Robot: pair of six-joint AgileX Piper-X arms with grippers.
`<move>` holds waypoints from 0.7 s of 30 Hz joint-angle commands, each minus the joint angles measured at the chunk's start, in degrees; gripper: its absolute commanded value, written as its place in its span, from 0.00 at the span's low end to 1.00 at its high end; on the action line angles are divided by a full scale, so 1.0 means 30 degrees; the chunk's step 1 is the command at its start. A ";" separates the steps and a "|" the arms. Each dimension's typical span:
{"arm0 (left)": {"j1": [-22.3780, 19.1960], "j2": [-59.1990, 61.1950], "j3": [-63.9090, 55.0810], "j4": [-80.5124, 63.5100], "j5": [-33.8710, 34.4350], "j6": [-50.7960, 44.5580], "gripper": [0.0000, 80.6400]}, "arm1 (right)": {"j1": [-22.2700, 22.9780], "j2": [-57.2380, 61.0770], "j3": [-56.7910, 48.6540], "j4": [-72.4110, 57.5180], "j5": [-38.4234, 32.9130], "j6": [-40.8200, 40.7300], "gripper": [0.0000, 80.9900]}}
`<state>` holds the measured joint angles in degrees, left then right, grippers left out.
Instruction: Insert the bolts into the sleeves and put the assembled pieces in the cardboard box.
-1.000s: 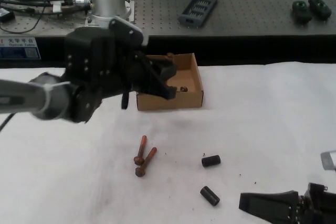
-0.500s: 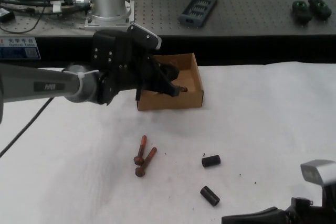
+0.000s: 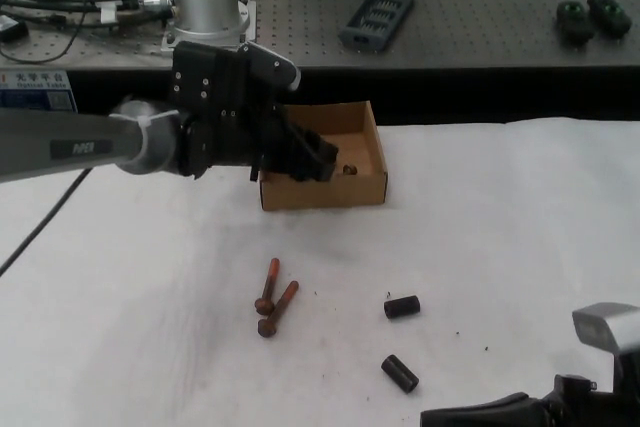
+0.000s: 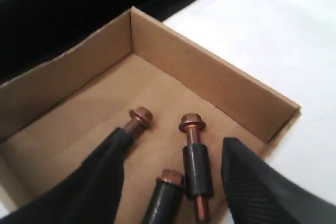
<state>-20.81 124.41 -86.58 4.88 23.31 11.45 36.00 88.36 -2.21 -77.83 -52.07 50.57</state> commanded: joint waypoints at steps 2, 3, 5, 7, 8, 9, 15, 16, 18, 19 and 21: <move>0.0001 -0.1871 -0.0232 0.2959 0.0327 0.1436 0.45 | -0.0057 -0.0187 -0.0535 -0.0359 0.0652 0.0652 0.05; 0.0001 -0.2401 -0.0232 0.3688 0.0547 0.1807 0.42 | -0.0147 -0.0187 -0.0968 0.0040 0.0474 0.0459 0.05; 0.0049 -0.3467 -0.0005 0.4549 0.0980 0.2366 0.37 | -0.0477 -0.0187 -0.1957 0.1797 -0.0099 -0.0266 0.05; 0.0246 -0.4915 0.0816 0.4665 0.1197 0.2467 0.32 | -0.0848 -0.0187 -0.3223 0.3931 -0.0460 -0.1099 0.05; 0.0384 -0.5685 0.1411 0.4664 0.1190 0.2514 0.32 | -0.1079 -0.0187 -0.3877 0.5094 -0.0726 -0.1649 0.05; 0.0520 -0.6326 0.1963 0.4612 0.1190 0.2514 0.32 | -0.1321 -0.0152 -0.4514 0.6227 -0.0867 -0.2174 0.05; 0.1722 -1.1068 0.7339 0.3825 0.0763 0.0715 0.32 | -0.2404 -0.0151 -0.8142 1.3379 -0.0835 -0.6406 0.05; 0.1841 -1.1905 0.8472 0.3409 0.0375 -0.0011 0.32 | -0.2425 -0.0151 -0.8901 1.5349 -0.0465 -0.7658 0.05; 0.1892 -1.3456 1.0590 0.2837 -0.0460 -0.1081 0.32 | -0.2420 -0.0114 -1.0380 1.9702 0.1088 -1.0702 0.05; 0.1892 -1.4352 1.1548 0.2569 -0.1027 -0.1511 0.32 | -0.2420 -0.0114 -1.1468 2.2359 0.2330 -1.2412 0.05; 0.1810 -1.6049 1.3216 0.2204 -0.2258 -0.2309 0.32 | -0.2359 -0.0060 -1.3097 2.6655 0.5383 -1.5164 0.05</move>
<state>-15.04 81.26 -50.75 13.85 20.06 7.96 29.08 88.47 -37.40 -11.34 -43.11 14.12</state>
